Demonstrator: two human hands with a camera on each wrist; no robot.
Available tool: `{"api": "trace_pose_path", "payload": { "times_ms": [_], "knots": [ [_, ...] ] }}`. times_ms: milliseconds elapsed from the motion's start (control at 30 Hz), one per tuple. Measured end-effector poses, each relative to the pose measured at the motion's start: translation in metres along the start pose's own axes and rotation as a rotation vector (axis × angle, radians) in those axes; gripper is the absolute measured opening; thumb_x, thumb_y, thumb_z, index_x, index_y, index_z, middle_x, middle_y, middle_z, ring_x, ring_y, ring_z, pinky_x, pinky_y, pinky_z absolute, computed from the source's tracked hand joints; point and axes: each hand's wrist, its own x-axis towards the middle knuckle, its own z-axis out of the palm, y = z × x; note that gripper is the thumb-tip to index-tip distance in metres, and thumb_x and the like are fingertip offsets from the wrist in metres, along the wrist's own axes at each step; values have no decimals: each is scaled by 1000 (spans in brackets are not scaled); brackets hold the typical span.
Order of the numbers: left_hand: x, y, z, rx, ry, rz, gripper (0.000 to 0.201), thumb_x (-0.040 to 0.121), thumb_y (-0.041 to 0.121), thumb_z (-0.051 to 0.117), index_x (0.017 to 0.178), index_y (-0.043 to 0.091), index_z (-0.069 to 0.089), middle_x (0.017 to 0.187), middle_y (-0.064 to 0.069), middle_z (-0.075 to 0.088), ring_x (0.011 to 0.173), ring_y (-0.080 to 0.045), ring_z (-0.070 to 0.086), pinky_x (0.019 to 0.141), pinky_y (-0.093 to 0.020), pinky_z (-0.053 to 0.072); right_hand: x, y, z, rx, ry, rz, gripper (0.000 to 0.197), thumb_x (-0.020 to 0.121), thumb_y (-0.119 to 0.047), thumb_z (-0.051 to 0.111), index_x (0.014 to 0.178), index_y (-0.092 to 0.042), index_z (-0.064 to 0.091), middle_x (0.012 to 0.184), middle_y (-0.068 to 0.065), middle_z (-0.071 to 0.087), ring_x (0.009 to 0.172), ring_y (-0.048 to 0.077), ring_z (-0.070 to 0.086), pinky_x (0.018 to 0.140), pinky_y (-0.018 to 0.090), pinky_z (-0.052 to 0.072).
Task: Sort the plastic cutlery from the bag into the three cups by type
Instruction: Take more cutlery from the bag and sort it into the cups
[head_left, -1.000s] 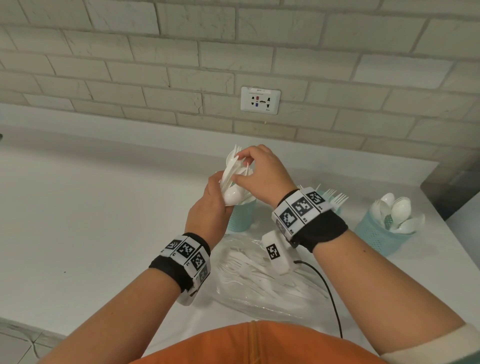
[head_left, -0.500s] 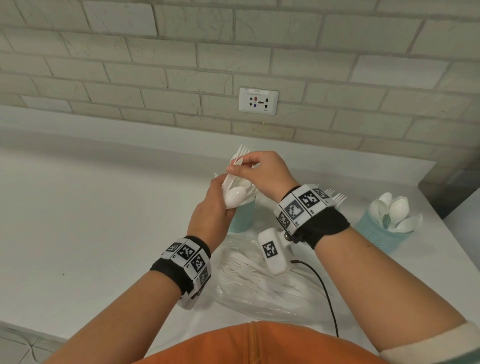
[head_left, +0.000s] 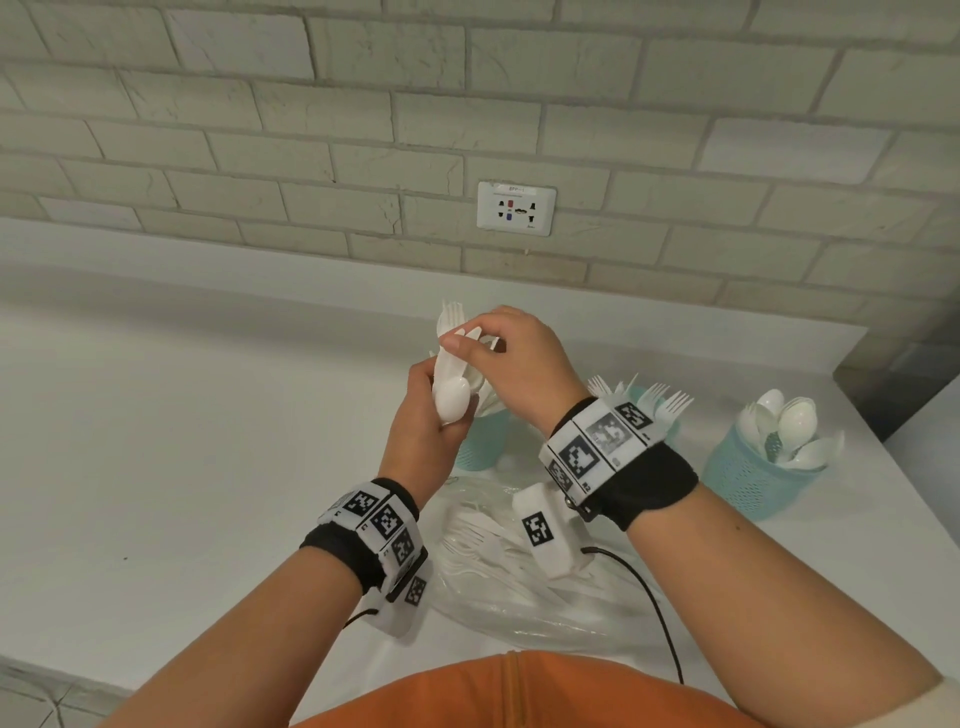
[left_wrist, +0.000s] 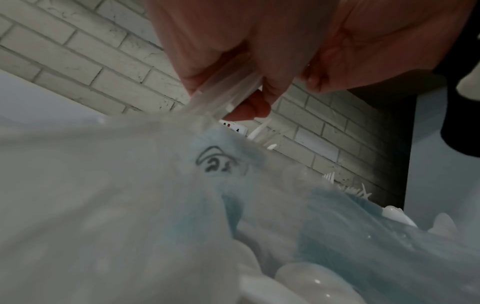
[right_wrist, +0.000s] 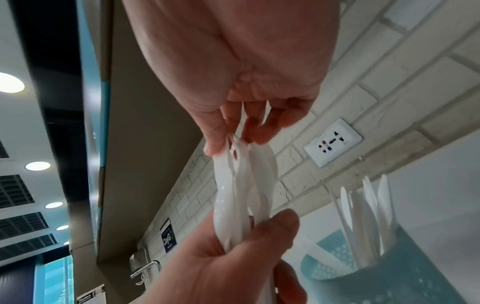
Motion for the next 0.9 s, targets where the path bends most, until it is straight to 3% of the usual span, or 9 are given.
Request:
{"api": "trace_pose_path", "payload": {
  "times_ms": [67, 133, 233, 333, 467, 600, 733, 833, 900],
  "knots": [
    [0, 0, -1, -41, -2, 15, 35, 89, 23, 63, 113, 29, 38, 90, 12, 58, 71, -10, 60, 63, -28, 51, 2, -2, -2, -102, 62, -32, 26, 86, -44, 62, 98, -24, 73, 106, -10, 56, 103, 11, 43, 92, 30, 29],
    [1, 0, -2, -77, -11, 11, 35, 88, 23, 64, 113, 30, 40, 89, 14, 58, 67, -2, 58, 65, -34, 56, 5, -8, -9, -152, 106, -39, 26, 86, -47, 60, 98, -27, 71, 109, -12, 53, 107, 10, 38, 90, 29, 21],
    [3, -2, -2, -85, -25, 8, 35, 89, 25, 63, 115, 31, 40, 89, 16, 57, 65, -1, 57, 64, -32, 55, 10, -21, -25, -100, 133, -92, 25, 91, -42, 56, 99, -21, 68, 92, -11, 54, 94, 11, 46, 86, 30, 34],
    [4, -6, -3, -74, -37, 18, 33, 91, 25, 60, 116, 29, 39, 93, 17, 55, 74, -2, 56, 64, -18, 47, 10, -39, -44, 59, 163, -137, 21, 95, -30, 52, 102, -13, 63, 74, -14, 51, 67, 3, 50, 67, 20, 43],
    [5, -11, -5, -57, -52, 19, 34, 93, 17, 56, 122, 21, 40, 99, 17, 53, 86, 2, 54, 68, -4, 41, 11, -51, -68, 247, 313, -194, 9, 97, -23, 50, 94, -19, 57, 76, -3, 59, 55, 2, 55, 54, 17, 47],
    [8, -15, -11, -71, -10, -2, 36, 95, 20, 52, 128, 13, 38, 100, 16, 51, 86, 3, 52, 68, -1, 39, 20, -38, -81, 327, 520, -209, 14, 98, -21, 45, 87, -28, 50, 94, 17, 63, 65, 14, 58, 50, 15, 46],
    [9, -13, -12, -87, 10, -11, 35, 96, 22, 52, 126, 11, 39, 92, 16, 50, 76, 1, 50, 64, -8, 41, 32, 1, -50, 151, 357, -33, 20, 101, -22, 37, 88, -22, 53, 101, 19, 61, 80, 24, 61, 51, 12, 48],
    [10, -12, -8, -102, -4, -14, 35, 95, 25, 53, 125, 14, 39, 89, 11, 51, 70, -5, 48, 62, -19, 40, 29, 28, -15, 25, 162, 66, 24, 101, -16, 35, 105, -14, 59, 107, 17, 61, 95, 30, 62, 79, 32, 55],
    [10, -9, -7, -89, -4, -13, 36, 94, 25, 54, 125, 15, 38, 90, 7, 52, 67, -8, 49, 58, -20, 41, 23, 34, 0, -1, 60, 102, 28, 100, -16, 37, 114, -9, 60, 109, 15, 60, 98, 30, 62, 88, 38, 52]
  ]
}}
